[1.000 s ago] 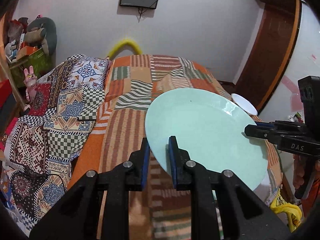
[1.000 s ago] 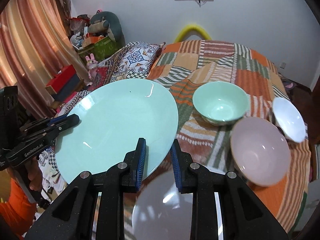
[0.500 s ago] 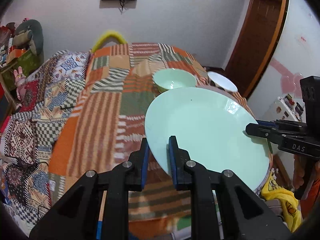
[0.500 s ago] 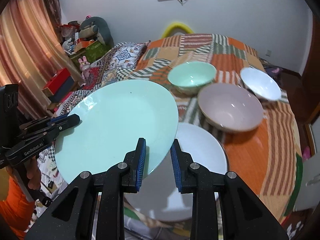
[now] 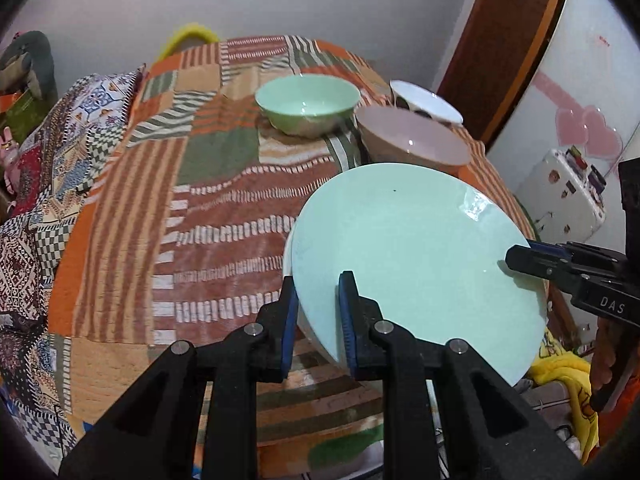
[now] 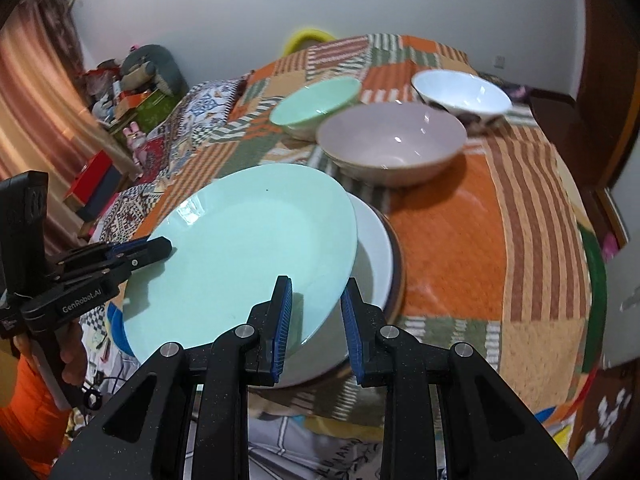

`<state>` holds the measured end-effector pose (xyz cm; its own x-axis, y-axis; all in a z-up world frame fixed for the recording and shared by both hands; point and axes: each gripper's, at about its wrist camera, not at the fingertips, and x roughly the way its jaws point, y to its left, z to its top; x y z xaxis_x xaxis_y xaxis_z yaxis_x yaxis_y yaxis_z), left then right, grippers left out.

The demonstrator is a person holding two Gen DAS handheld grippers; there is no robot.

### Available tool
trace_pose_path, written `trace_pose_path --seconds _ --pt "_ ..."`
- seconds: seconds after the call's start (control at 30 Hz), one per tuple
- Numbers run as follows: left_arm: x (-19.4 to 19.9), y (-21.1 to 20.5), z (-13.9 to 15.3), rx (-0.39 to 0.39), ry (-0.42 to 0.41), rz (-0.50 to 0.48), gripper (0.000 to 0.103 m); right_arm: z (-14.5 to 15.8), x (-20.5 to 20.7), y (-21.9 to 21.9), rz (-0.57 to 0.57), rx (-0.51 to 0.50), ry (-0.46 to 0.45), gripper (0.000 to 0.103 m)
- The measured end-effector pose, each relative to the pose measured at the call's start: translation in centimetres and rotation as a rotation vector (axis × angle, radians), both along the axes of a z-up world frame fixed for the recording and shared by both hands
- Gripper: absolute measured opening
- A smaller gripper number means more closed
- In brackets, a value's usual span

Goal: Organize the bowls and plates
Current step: 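Lower the pale green plate onto the white plate and open both grippers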

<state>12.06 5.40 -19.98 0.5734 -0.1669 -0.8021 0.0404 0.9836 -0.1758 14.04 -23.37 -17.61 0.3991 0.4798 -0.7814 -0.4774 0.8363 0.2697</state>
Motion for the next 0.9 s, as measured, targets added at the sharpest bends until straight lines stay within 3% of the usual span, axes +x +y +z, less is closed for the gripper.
trace_pose_path --seconds 0.4,0.6,0.7,0.8,0.9 --pt "1.9 -0.5 -2.3 0.025 0.067 -0.007 0.021 -2.0 0.0 -0.1 -0.028 -0.033 0.017 0.023" --pt "2.3 -0.8 -2.5 0.063 0.063 -0.014 0.022 -2.1 0.1 0.1 -0.029 -0.036 0.015 0.023" --pt "2.3 -1.5 -2.7 0.121 0.052 -0.027 0.023 -2.0 0.0 0.5 -0.028 -0.064 -0.008 0.023" --pt "2.0 -2.4 -2.7 0.095 0.047 -0.081 0.023 -1.9 -0.1 0.7 -0.016 -0.071 -0.020 0.023" --pt "1.8 -3.1 -2.7 0.131 0.033 -0.082 0.023 -1.9 0.0 0.9 -0.015 -0.080 -0.030 0.025"
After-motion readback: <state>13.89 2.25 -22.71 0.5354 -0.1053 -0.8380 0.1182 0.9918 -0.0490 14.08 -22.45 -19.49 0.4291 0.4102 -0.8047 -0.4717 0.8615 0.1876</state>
